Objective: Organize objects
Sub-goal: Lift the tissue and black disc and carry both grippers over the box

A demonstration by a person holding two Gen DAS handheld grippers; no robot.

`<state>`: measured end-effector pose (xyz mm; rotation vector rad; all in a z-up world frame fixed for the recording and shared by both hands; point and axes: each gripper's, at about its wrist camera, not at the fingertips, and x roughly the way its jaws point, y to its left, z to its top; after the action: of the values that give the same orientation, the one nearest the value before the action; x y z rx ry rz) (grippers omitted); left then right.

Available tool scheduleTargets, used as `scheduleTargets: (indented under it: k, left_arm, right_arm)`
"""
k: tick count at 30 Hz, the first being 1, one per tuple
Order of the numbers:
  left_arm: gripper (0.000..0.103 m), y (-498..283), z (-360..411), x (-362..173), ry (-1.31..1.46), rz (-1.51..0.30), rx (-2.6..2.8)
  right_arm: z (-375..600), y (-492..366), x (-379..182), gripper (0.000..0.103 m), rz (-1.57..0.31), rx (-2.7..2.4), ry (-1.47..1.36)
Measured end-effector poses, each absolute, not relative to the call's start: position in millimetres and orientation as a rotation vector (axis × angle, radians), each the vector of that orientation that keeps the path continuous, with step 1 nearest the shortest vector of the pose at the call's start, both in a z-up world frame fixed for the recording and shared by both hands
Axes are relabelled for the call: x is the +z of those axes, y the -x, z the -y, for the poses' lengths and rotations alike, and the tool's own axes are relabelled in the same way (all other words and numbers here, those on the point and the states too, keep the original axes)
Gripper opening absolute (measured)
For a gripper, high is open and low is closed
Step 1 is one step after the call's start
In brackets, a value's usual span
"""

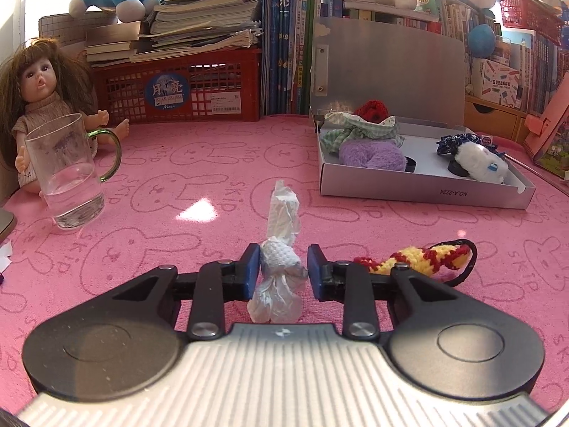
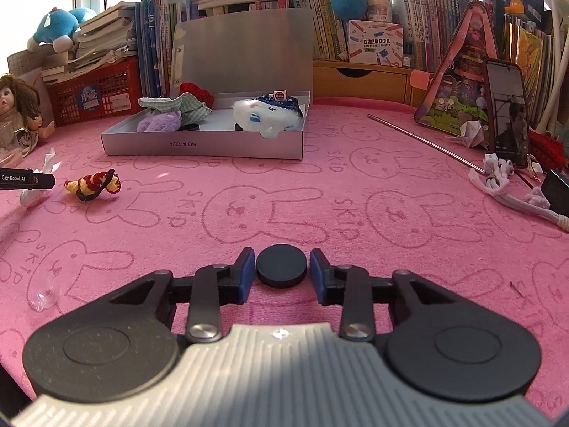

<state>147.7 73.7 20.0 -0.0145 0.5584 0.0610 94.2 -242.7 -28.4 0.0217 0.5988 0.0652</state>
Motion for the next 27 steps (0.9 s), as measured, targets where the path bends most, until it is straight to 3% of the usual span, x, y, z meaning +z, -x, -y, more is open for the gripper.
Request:
scheduleTargets:
  k: [27]
  left_arm:
    - [0.035,-159,-66,9,-0.012,-0.593,0.045]
  right_arm:
    - [236,-100,-25,0.036,-0.598,0.072,-0.065]
